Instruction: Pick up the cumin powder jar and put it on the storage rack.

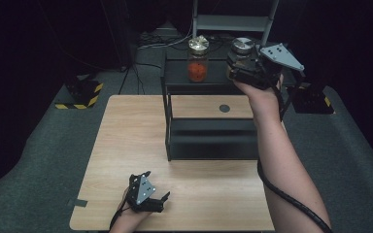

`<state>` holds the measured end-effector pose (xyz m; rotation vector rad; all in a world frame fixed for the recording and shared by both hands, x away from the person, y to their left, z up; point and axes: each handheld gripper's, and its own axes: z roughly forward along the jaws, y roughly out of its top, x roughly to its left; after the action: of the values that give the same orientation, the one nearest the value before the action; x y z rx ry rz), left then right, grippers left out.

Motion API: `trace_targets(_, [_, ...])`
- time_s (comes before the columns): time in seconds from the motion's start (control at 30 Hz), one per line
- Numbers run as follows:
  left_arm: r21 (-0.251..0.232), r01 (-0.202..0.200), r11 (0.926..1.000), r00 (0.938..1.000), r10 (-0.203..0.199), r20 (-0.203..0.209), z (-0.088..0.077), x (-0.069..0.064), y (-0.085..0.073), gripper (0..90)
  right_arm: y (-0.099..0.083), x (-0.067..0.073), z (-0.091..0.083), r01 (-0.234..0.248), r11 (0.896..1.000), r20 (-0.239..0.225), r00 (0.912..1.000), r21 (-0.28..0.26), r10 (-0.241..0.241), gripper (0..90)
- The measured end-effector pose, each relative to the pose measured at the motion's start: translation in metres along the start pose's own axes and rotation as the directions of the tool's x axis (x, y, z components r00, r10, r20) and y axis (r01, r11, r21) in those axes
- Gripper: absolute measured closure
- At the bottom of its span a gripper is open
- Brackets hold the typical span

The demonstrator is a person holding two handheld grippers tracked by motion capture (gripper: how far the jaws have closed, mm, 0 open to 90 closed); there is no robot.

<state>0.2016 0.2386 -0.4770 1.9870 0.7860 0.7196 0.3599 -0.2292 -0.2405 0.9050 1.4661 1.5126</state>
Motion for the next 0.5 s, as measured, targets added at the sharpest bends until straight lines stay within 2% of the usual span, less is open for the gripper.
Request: trace_targets(0.5, [0.004, -0.006, 1.0000, 1.0000, 0.006, -0.003, 0.000, -0.001, 0.001, 0.9, -0.004, -0.001, -0.024, 0.003, 1.000, -0.022, 0.9997, -0.008, -0.003, 0.0])
